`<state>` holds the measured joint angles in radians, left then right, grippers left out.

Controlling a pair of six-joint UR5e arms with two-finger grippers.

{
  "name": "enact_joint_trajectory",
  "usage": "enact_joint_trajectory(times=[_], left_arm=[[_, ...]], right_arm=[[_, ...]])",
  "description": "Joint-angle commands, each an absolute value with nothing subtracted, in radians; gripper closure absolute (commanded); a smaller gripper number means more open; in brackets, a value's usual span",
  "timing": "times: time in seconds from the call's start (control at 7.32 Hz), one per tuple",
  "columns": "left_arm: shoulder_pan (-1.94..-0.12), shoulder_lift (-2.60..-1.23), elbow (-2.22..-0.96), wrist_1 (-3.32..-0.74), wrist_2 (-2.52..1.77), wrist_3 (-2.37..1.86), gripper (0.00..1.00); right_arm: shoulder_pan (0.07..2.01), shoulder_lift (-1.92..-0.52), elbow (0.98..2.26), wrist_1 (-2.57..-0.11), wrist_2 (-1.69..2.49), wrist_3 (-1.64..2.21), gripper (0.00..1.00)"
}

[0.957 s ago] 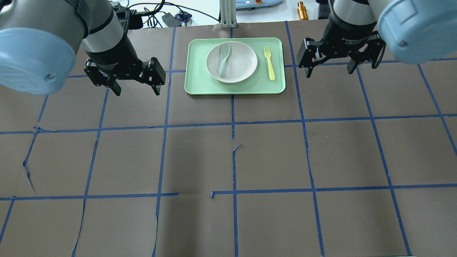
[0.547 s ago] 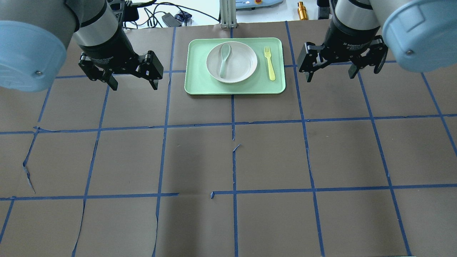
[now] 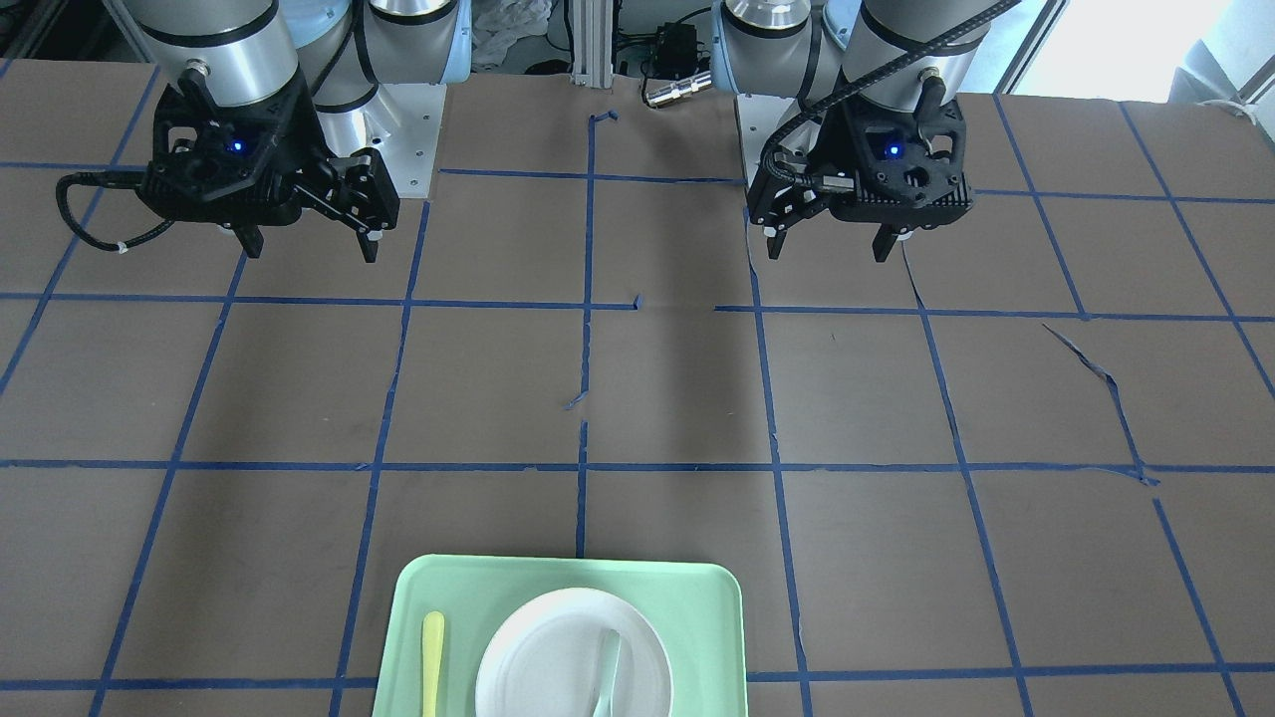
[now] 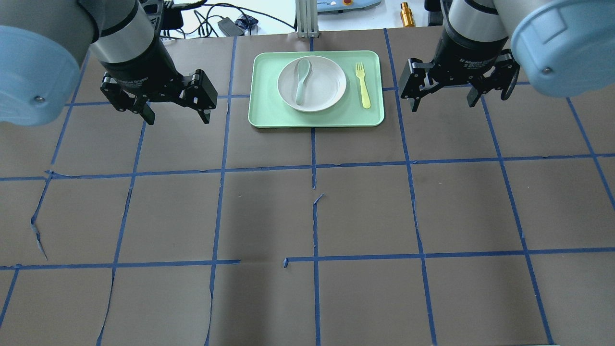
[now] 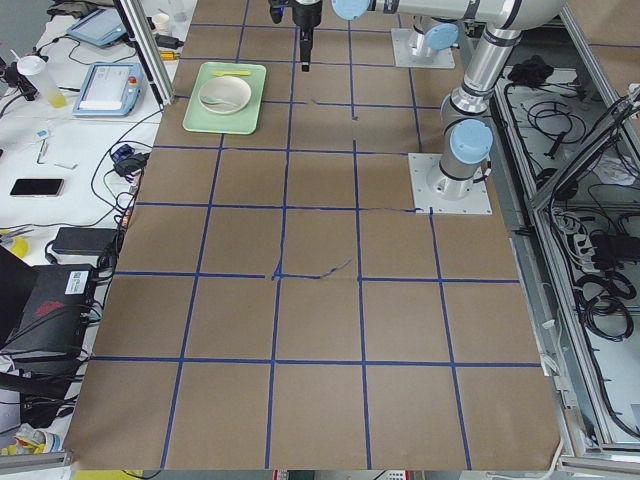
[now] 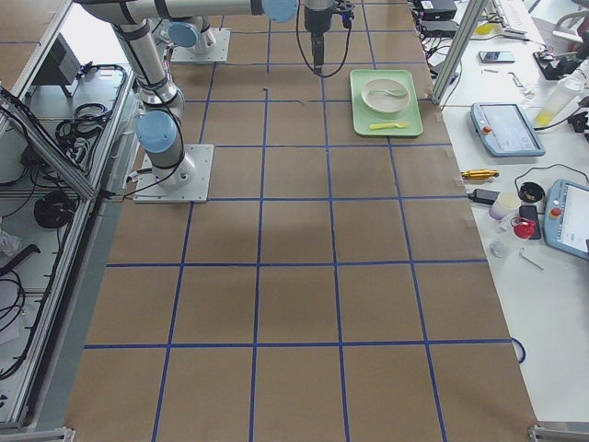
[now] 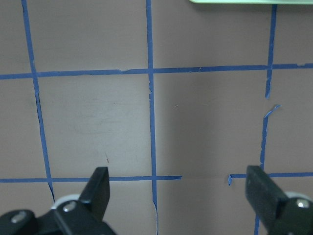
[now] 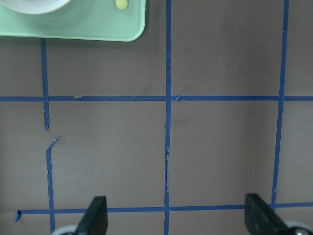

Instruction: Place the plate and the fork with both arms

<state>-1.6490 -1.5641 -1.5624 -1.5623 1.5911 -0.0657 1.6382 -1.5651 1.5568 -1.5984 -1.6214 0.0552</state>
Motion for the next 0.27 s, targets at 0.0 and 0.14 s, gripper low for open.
enact_joint_trajectory(times=[0.0, 0.14], left_arm=[[-1.649, -1.565, -1.566, -1.563, 1.591, -0.066, 0.0], [-1.649, -1.565, -1.568, -1.562, 1.592, -0.066, 0.0]], right_arm=[[1.64, -1.565, 1.555, -1.598, -1.621, 0.055, 0.0], [1.64, -1.565, 1.555, -1.598, -1.621, 0.055, 0.0]])
